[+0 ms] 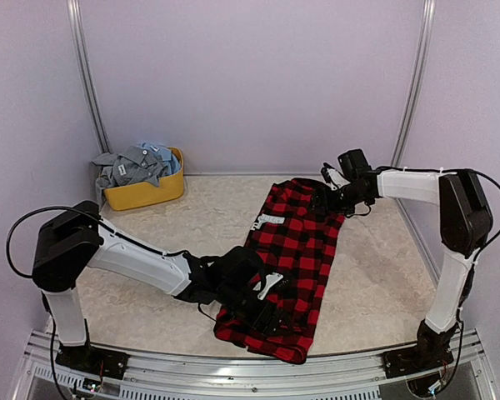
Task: Fold and stack the long sleeve shirts
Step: Rotate the rectangle-folded shirt at the center of the board.
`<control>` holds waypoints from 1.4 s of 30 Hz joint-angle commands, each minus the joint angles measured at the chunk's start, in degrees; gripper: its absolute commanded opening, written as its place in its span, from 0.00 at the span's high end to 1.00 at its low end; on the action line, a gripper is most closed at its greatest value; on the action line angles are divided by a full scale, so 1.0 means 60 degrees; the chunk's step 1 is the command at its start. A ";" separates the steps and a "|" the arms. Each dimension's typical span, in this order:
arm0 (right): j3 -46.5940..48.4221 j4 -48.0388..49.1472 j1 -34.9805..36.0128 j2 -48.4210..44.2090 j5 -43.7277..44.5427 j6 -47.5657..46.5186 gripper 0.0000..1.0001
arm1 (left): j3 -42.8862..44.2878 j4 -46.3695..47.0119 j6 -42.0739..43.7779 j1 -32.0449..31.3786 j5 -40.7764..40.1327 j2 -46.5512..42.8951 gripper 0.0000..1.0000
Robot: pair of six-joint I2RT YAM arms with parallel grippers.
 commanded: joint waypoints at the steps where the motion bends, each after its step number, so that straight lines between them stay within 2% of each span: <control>1: 0.0718 0.0072 0.0097 0.0969 -0.0125 0.0035 0.08 | 0.0698 -0.0143 0.0972 -0.0430 0.0352 0.0037 0.09; 12: 0.2608 0.1247 0.0400 0.3213 -0.0476 -0.0318 0.09 | 0.0115 0.0379 0.1845 -0.0429 -0.0143 -0.1422 0.02; 23: 0.4875 0.0671 0.0484 0.5140 -0.0637 -0.0116 0.10 | -0.0986 0.0502 0.1220 0.0145 -0.1831 -0.2955 0.01; 31: 0.6660 0.0189 0.0700 0.6500 -0.1568 0.0092 0.12 | -0.1575 -0.0141 0.0685 0.0708 -0.3187 -0.4372 0.01; 39: 0.8929 -0.0052 0.0879 0.7861 -0.2109 0.0458 0.13 | -0.1848 -0.0664 0.0240 0.0749 -0.3977 -0.4766 0.01; 42: 0.9454 0.0400 0.0871 0.8186 -0.2586 0.0450 0.12 | -0.1980 -0.0672 0.0042 0.0788 -0.4280 -0.4780 0.01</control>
